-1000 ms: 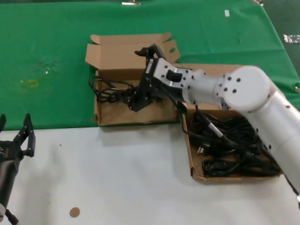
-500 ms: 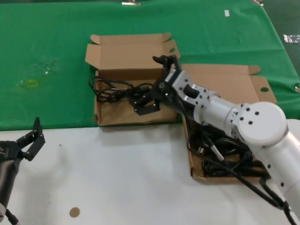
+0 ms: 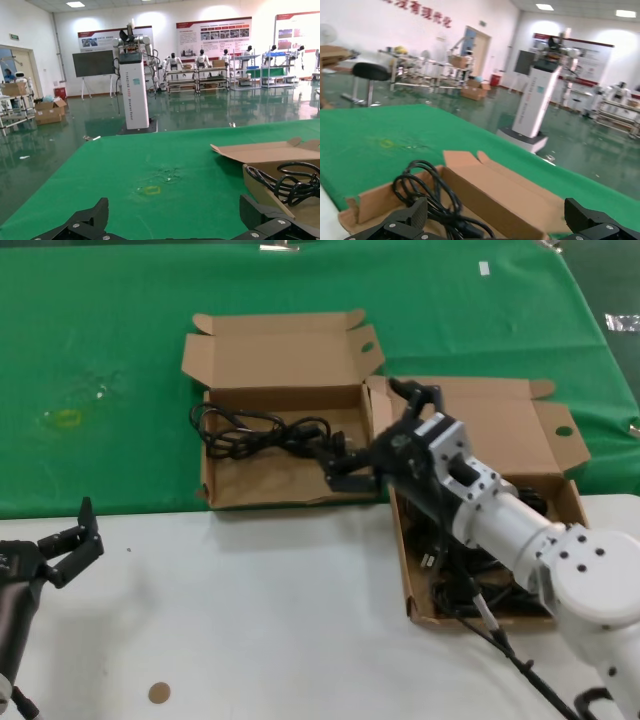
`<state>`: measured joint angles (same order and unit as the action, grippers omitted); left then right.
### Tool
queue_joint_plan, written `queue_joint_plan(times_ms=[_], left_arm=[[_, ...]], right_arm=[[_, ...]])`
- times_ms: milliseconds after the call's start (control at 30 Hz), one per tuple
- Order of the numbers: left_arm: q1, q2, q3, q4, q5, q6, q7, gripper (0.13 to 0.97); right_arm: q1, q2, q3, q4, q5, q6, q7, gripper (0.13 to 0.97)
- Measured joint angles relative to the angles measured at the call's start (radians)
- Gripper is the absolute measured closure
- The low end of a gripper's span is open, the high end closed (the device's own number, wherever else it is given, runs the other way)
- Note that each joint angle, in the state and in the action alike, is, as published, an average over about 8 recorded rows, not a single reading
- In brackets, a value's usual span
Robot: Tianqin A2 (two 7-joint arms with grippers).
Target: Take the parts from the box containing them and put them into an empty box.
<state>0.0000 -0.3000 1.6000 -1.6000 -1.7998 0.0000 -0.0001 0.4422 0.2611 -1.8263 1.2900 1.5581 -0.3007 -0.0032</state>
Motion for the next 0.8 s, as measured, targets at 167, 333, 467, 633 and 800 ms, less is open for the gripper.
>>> queue_joint_plan(times_ms=[167, 333, 467, 633, 800], left_arm=[[0.0, 0.0, 0.0, 0.0, 0.0, 0.0, 0.0, 0.19], [0.0, 0.0, 0.0, 0.0, 0.0, 0.0, 0.0, 0.148], [0.0, 0.0, 0.0, 0.0, 0.0, 0.0, 0.0, 0.146], [0.0, 0.0, 0.0, 0.0, 0.0, 0.0, 0.0, 0.136], [0.0, 0.0, 0.0, 0.0, 0.0, 0.0, 0.0, 0.132]], right_arm=[[-0.075, 0.007, 0.038, 0.053, 0.041, 0.051, 0.001, 0.129], [-0.152, 0.013, 0.078, 0.107, 0.083, 0.103, 0.001, 0.129], [-0.211, 0.019, 0.108, 0.148, 0.116, 0.144, 0.002, 0.129], [-0.286, 0.025, 0.146, 0.2, 0.156, 0.194, 0.002, 0.129], [-0.359, 0.032, 0.184, 0.252, 0.196, 0.244, 0.003, 0.129]])
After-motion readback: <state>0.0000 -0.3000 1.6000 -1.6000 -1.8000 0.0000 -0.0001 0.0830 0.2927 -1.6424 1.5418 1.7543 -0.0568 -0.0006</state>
